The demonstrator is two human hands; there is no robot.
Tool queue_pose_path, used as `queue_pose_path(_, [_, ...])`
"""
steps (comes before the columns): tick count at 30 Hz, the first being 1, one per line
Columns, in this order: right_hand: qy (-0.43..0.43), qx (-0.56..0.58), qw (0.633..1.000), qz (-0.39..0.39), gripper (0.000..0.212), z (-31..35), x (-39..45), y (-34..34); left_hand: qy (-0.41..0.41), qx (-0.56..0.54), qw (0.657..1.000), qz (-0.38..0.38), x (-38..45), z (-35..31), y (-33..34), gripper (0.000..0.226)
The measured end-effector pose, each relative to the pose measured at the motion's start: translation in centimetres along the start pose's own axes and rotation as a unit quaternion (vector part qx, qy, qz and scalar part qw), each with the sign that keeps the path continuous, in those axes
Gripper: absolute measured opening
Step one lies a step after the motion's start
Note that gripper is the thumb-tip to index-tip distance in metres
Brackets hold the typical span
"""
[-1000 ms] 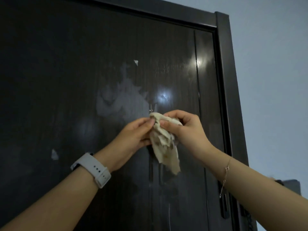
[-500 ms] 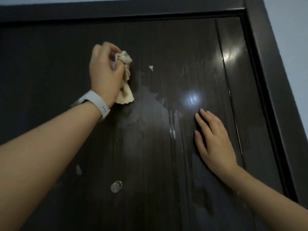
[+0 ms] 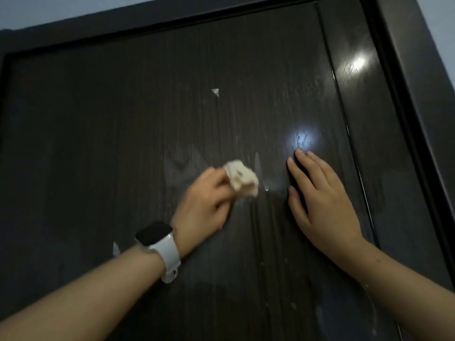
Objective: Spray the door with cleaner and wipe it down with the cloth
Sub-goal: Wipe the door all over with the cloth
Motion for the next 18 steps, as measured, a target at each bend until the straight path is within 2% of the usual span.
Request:
queue_pose_path(3, [-0.001, -0.004, 1.000, -0.001, 0.050, 0.0, 0.0, 0.0, -0.092, -0.003, 0.994, -0.058, 7.0, 4.3, -3.1, 0.048])
queue_pose_path(6, [-0.002, -0.009, 1.000, -0.001, 0.050, 0.1, -0.2, 0.0, -0.123, 0.071, 0.987, -0.074, 12.1, 7.1, -4.7, 0.031])
queue_pose_path(8, [-0.001, -0.008, 1.000, 0.002, 0.050, 0.1, -0.3, -0.1, -0.140, 0.104, 0.979, -0.110, 12.7, 7.7, -4.8, 0.021])
queue_pose_path(11, [0.000, -0.003, 1.000, 0.001, 0.050, 0.0, -0.2, -0.1, -0.137, 0.055, 0.980, -0.133, 10.8, 7.2, -3.5, 0.029])
queue_pose_path(15, [-0.002, -0.005, 1.000, 0.005, 0.051, 0.2, -0.3, -0.2, -0.117, 0.137, 0.979, -0.094, 5.3, 4.0, -1.1, 0.040])
queue_pose_path(18, [-0.006, 0.036, 0.999, 0.017, 0.051, 0.1, -0.4, -0.4, -0.067, 0.145, 0.986, -0.038, -0.2, -0.7, 0.8, 0.043])
Point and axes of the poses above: each hand's wrist, its own x-axis towards the middle knuckle, its own y-axis out of the palm, z = x × y, the point moved 8 cm from there along x, towards the middle knuckle, and after that the axes turned 9 degrees about -y, right-handed, at the moved point
